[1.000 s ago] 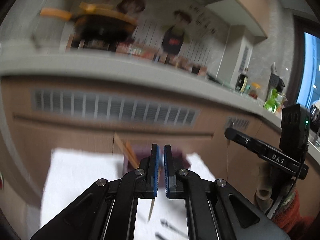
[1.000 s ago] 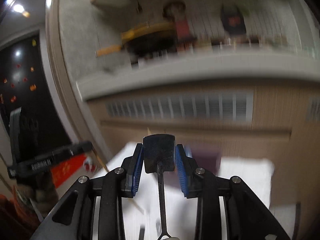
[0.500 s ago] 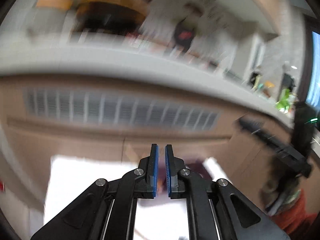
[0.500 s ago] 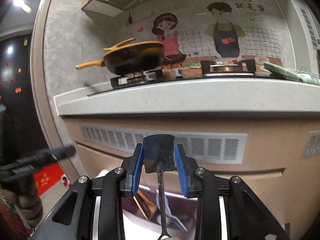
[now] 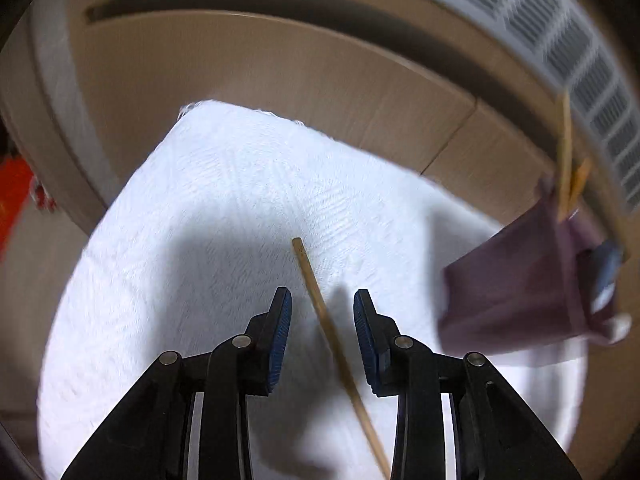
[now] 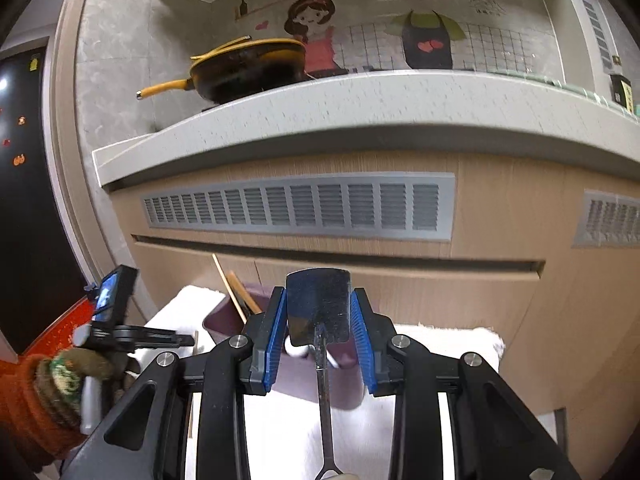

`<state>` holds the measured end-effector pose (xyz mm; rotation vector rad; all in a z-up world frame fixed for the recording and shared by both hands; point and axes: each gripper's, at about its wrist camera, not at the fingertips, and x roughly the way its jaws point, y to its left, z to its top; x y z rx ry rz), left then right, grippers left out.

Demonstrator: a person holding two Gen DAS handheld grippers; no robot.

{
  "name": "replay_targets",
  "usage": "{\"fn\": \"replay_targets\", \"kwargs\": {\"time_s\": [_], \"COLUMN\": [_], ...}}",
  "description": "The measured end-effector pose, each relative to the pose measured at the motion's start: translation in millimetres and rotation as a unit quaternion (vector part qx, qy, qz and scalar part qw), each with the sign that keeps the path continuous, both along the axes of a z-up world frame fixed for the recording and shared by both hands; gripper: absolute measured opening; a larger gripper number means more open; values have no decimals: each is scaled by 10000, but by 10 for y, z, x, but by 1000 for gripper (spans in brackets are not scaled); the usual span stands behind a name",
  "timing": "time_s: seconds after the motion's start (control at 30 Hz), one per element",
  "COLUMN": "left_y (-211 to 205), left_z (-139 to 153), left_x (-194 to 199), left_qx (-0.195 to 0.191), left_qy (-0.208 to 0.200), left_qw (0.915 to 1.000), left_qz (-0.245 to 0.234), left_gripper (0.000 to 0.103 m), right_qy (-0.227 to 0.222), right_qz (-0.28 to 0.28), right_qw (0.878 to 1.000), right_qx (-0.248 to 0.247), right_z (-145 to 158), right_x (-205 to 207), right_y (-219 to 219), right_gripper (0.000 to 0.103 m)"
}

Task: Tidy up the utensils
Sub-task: 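Lift the shovel utensil and chopstick over the maroon caddy with both tools, then open both tools to drop the shovel and chopstick into the caddy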

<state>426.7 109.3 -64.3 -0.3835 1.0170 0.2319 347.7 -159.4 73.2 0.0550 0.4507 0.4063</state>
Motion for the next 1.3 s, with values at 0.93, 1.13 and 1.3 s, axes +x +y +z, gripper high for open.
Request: {"fn": "replay_targets", "kwargs": {"time_s": [0.93, 1.13, 1.3], "left_y": [-329, -440, -574], "left_z": [1367, 2390, 2514], "left_x": [-1187, -1144, -804], "left_qx": [-258, -236, -57], "left_qy": [-2401, -3934, -4558], "left_qw": [9647, 9082, 8805], "left_qz": [-1049, -1411, -1304], "left_gripper": [6, 6, 6], "right_qy": [-80, -831, -1103], "right_qz": [-162, -136, -144], "right_qw": [9996, 9952, 9925], "right_qx": [228, 498, 515], "right_z": [102, 637, 763], "right_x": [-124, 7, 276], "right_y": [-127, -60, 111], "right_gripper": [29, 29, 29]}}
